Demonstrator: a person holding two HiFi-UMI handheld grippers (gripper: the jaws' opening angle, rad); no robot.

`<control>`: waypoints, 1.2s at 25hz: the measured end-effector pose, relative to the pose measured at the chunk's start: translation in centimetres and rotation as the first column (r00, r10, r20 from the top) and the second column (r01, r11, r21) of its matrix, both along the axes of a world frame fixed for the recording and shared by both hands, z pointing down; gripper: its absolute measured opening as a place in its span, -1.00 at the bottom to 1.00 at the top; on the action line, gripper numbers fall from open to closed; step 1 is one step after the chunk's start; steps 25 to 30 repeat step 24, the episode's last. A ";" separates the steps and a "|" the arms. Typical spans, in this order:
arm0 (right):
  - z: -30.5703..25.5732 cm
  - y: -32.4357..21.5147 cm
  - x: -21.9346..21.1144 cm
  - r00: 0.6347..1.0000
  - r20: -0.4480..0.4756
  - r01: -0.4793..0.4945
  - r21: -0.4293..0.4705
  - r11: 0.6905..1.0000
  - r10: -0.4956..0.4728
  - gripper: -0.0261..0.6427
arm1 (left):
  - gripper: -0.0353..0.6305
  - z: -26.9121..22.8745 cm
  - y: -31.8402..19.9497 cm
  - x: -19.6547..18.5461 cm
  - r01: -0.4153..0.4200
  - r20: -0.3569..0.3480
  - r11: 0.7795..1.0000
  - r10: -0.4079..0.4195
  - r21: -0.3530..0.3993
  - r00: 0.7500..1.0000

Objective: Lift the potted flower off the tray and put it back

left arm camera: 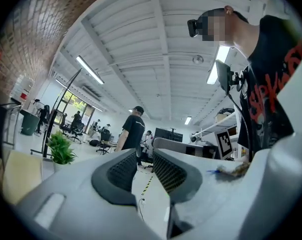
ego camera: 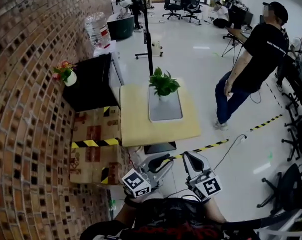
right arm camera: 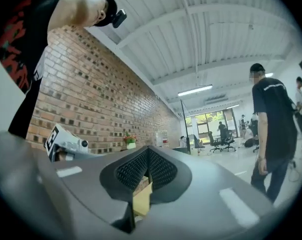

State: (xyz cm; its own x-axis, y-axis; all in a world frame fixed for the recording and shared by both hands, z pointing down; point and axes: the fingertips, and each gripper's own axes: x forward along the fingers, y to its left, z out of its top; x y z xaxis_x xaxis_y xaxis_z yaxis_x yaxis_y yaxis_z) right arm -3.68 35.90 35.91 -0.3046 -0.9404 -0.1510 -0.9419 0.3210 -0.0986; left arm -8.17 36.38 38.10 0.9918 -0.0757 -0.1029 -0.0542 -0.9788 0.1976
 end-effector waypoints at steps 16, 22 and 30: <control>3.7 25.2 4.6 0.975 0.215 0.079 -0.097 0.992 -0.057 -0.92 | -0.61 1.7 30.1 3.2 -0.144 0.044 0.983 0.150 -0.116 0.988; 0.5 31.2 -3.3 0.971 0.205 0.135 -0.027 0.990 -0.127 -0.92 | -0.31 -3.7 33.2 -5.0 -0.331 -0.134 0.939 0.318 -0.090 0.939; -0.5 33.3 -6.8 0.946 0.282 0.161 0.009 0.987 -0.157 -0.92 | -0.29 -6.0 34.7 -9.1 -0.390 -0.241 0.913 0.356 -0.116 0.903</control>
